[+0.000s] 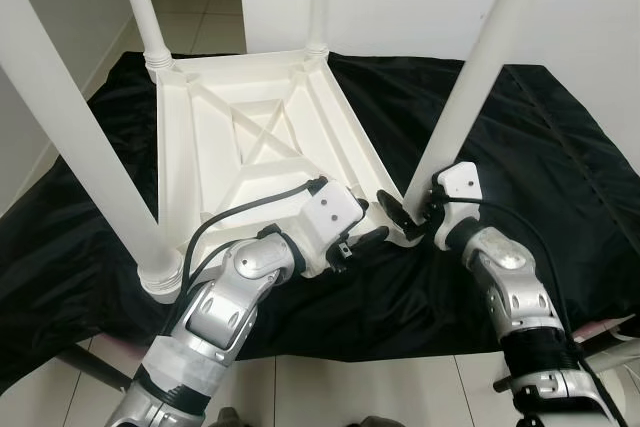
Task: Building children table
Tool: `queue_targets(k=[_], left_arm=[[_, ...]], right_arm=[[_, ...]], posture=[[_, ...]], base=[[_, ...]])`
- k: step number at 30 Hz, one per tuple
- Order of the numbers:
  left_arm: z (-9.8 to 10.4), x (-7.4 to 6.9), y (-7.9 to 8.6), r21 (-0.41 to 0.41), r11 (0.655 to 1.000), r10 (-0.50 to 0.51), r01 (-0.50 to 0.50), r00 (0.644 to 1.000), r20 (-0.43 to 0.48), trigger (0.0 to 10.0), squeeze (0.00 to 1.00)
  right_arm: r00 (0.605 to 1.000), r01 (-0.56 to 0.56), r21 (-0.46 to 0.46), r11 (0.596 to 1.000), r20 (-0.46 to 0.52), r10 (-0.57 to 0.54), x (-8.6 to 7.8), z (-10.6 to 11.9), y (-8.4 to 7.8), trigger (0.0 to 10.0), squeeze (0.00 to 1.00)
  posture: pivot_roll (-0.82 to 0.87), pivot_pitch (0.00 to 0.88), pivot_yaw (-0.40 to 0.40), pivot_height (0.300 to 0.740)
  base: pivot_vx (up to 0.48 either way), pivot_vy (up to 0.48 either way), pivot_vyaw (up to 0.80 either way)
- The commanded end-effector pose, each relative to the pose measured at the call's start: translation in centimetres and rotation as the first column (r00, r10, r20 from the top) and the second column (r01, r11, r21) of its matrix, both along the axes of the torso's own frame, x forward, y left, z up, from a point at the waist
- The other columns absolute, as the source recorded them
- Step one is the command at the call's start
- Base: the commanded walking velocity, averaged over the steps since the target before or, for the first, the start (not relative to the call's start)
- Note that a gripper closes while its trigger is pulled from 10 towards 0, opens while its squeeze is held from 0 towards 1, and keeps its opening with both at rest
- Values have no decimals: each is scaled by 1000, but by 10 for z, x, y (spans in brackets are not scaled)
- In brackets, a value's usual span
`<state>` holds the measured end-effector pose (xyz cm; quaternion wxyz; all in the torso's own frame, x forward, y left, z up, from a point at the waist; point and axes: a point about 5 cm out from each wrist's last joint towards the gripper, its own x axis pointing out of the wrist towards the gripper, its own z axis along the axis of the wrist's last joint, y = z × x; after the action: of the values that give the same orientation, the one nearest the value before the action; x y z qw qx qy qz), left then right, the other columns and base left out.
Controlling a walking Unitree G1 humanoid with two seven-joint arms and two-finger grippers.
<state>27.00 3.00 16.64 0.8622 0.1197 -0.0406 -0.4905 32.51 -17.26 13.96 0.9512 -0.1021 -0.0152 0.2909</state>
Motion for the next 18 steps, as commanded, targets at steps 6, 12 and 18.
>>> queue_targets(k=[6, 12, 18], left_arm=[[2, 2, 1, -3, 1000, 9, -9, 1000, 6, 10000, 0], [3, 2, 2, -6, 1000, 11, -11, 1000, 4, 10000, 0], [3, 3, 0, -7, 1000, 5, -5, 1000, 5, 10000, 0]], right_arm=[[997, -66, -29, 997, -48, 65, 4, -5, -5, 0, 0], [993, -87, -24, 996, -79, 85, 0, -12, -9, 9882, 0], [997, -49, -6, 999, -63, 49, 1, -13, -9, 10000, 0]], posture=[[-34, 0, -9, 740], [-42, 0, -4, 740], [-50, 0, 1, 740]], base=[[0, 0, 0], [0, 0, 0], [0, 0, 0]])
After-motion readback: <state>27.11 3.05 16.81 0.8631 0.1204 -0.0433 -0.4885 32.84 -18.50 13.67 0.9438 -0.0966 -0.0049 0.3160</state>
